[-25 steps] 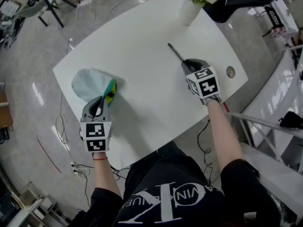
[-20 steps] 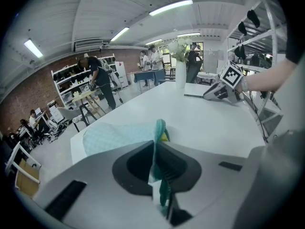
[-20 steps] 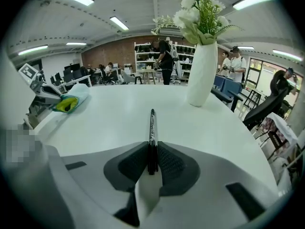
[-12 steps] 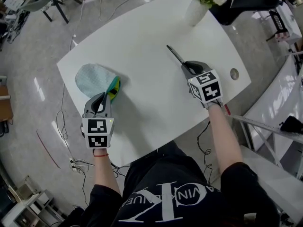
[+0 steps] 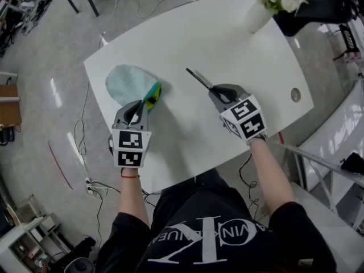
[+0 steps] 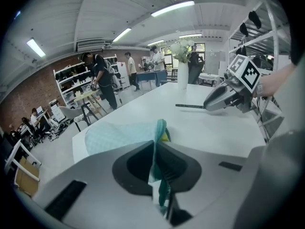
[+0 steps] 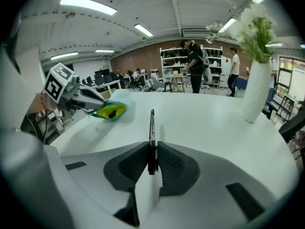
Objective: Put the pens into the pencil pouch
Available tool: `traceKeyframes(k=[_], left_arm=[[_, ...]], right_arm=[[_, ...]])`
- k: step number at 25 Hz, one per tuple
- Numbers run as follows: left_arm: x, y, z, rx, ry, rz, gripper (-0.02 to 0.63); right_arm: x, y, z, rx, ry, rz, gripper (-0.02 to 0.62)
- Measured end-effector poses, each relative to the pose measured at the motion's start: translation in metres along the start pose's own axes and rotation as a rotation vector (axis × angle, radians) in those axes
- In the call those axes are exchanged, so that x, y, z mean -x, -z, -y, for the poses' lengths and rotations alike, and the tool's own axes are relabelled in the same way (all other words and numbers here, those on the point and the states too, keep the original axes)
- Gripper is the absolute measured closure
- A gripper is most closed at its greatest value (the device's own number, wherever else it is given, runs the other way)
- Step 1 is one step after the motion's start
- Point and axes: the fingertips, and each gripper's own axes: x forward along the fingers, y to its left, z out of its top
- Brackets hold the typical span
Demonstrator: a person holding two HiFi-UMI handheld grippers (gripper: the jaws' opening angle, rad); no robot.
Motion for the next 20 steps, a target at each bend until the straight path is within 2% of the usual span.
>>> traceKeyframes(k=[5, 10, 20], left_arm=[[0.0, -0.001, -0.002, 0.022, -0.004, 0.01, 0.589], [-0.002, -0.004, 0.0, 0.036, -0.005, 0.016, 0.589], [-0.002, -0.009, 0.008, 0.039, 0.008, 0.027, 0.589]], right_arm=[[-0.016, -0.011, -0.051, 0.063, -0.113, 0.0, 0.526], [-0.027, -0.012, -0.082, 0.102, -0.19, -0.026, 0.526], [-0.048, -0.02, -0.105, 0.117, -0.229, -0.045, 0.525]])
